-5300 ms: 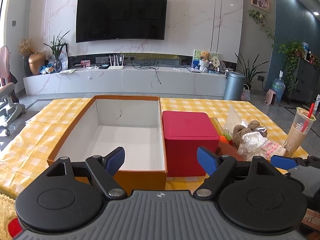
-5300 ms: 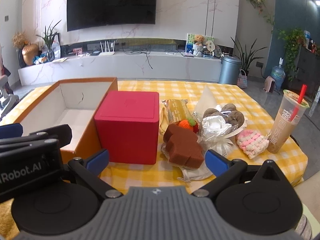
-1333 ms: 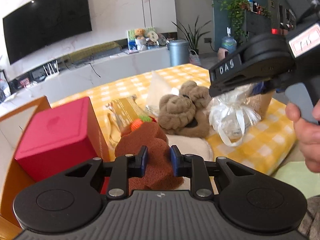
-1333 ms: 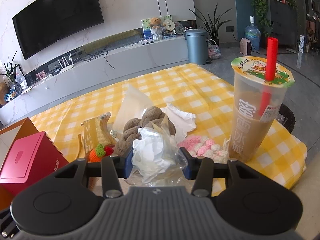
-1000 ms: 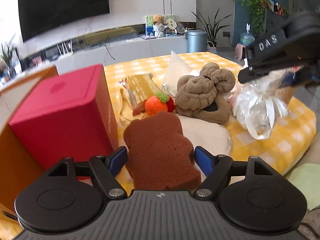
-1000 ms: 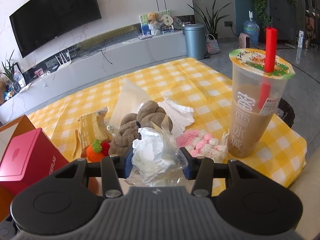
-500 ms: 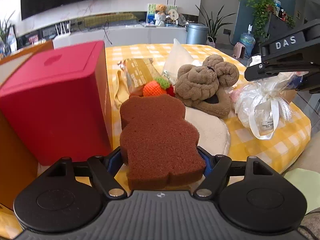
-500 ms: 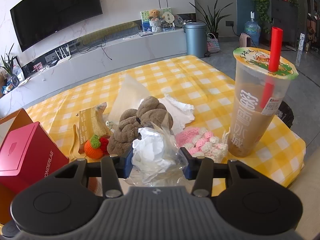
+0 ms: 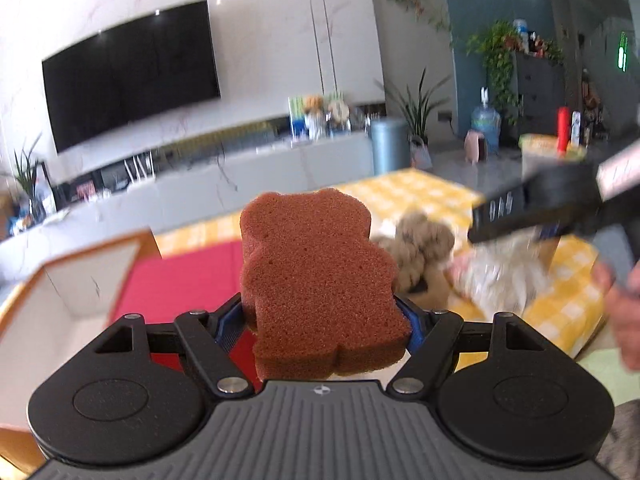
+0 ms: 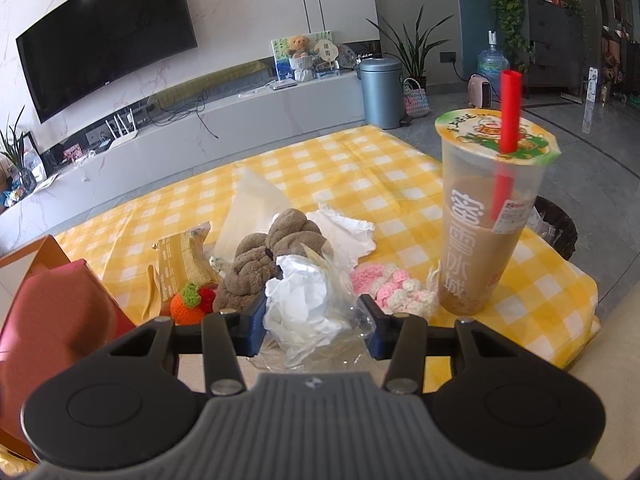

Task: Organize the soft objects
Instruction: 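Lift the sponge with the left tool and the bag with the right tool toward the open box, then open the left tool to drop the sponge into the box while the right tool holds the bag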

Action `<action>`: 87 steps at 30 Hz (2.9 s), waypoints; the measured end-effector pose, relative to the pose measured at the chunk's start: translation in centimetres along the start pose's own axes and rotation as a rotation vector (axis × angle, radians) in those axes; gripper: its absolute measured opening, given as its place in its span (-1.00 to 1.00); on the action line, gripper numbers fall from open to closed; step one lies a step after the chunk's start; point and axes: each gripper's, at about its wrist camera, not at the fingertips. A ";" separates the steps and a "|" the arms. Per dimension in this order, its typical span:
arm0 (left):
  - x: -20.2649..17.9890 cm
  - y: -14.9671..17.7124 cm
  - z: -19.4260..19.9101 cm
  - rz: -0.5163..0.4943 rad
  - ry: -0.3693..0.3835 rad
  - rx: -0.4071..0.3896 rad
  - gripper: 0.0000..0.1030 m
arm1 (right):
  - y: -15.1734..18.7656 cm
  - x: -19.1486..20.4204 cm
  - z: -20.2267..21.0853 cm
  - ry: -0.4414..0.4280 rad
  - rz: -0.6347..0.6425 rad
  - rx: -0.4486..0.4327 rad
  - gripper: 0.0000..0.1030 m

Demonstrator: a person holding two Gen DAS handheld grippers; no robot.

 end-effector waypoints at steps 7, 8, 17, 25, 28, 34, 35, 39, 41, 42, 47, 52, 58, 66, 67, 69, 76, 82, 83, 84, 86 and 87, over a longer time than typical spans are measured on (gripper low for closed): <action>3.0 -3.4 3.7 -0.010 0.013 -0.053 0.68 | 0.0 0.3 2.3 -0.076 -0.028 -0.038 -0.09; 3.6 -3.7 4.3 -0.014 0.002 -0.059 0.68 | -0.1 0.5 2.7 -0.098 -0.032 -0.044 -0.10; 9.2 -3.4 8.1 0.024 -0.184 -0.037 0.68 | -0.1 4.0 7.5 -0.296 -0.023 -0.116 -0.10; 15.1 0.6 8.7 0.128 -0.178 0.038 0.68 | 1.8 10.5 10.1 -0.484 0.061 -0.096 -0.10; 16.4 2.0 7.7 0.112 -0.192 0.060 0.68 | 2.8 13.5 10.3 -0.537 0.085 -0.066 -0.10; 18.3 4.6 5.3 0.144 -0.009 0.078 0.68 | 4.6 20.2 9.9 -0.561 0.144 -0.041 -0.10; 18.6 5.2 4.8 0.166 0.006 0.090 0.68 | 4.9 21.0 9.5 -0.557 0.144 -0.038 -0.10; 20.0 6.9 2.8 0.222 0.031 0.164 0.68 | 6.6 23.3 7.3 -0.545 0.141 0.003 -0.10; 20.4 7.6 2.3 0.226 0.014 0.217 0.68 | 7.7 24.0 6.1 -0.544 0.155 0.034 -0.11; 20.7 7.8 2.1 0.227 0.000 0.240 0.68 | 8.2 24.2 5.5 -0.541 0.163 0.045 -0.11; 21.7 8.9 1.9 0.256 -0.044 0.301 0.68 | 10.1 25.2 4.2 -0.546 0.201 0.044 -0.12; 22.3 8.9 2.6 0.249 -0.128 0.320 0.69 | 10.6 25.5 4.5 -0.581 0.209 0.013 -0.13; 21.9 8.3 2.7 0.197 -0.276 0.367 0.81 | 10.9 25.7 5.2 -0.597 0.228 -0.025 -0.13; 25.2 8.1 5.8 0.458 -0.222 0.253 0.89 | 10.7 25.0 5.2 -0.611 0.207 -0.032 -0.13; 25.5 8.1 6.1 0.478 -0.219 0.232 0.92 | 10.6 25.1 5.0 -0.612 0.206 -0.032 -0.13; 26.0 8.5 6.5 0.524 -0.207 0.193 0.93 | 10.6 25.1 5.1 -0.611 0.205 -0.035 -0.13; 25.2 8.6 5.2 0.501 -0.129 0.190 0.94 | 11.1 25.4 5.1 -0.606 0.212 -0.021 -0.12; 25.5 7.7 7.8 0.485 -0.266 0.107 0.94 | 12.1 26.1 4.8 -0.628 0.231 0.002 -0.12; 25.6 7.6 8.2 0.481 -0.284 0.094 0.94 | 12.3 26.3 4.7 -0.635 0.232 0.011 -0.12; 25.8 7.6 8.6 0.474 -0.298 0.082 0.94 | 12.5 26.5 4.6 -0.640 0.236 0.019 -0.12; 26.1 7.6 9.0 0.462 -0.332 0.082 0.94 | 13.2 27.0 4.3 -0.640 0.265 0.032 -0.12; 26.2 7.6 9.2 0.454 -0.351 0.089 0.94 | 13.4 27.2 4.1 -0.634 0.284 0.032 -0.12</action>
Point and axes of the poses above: each gripper's, at about its wrist camera, not at the fingertips, and z roughly against the way its jaws point, x to its left, y to its underside, and after that the axes turned 12 degrees about -z, right-handed
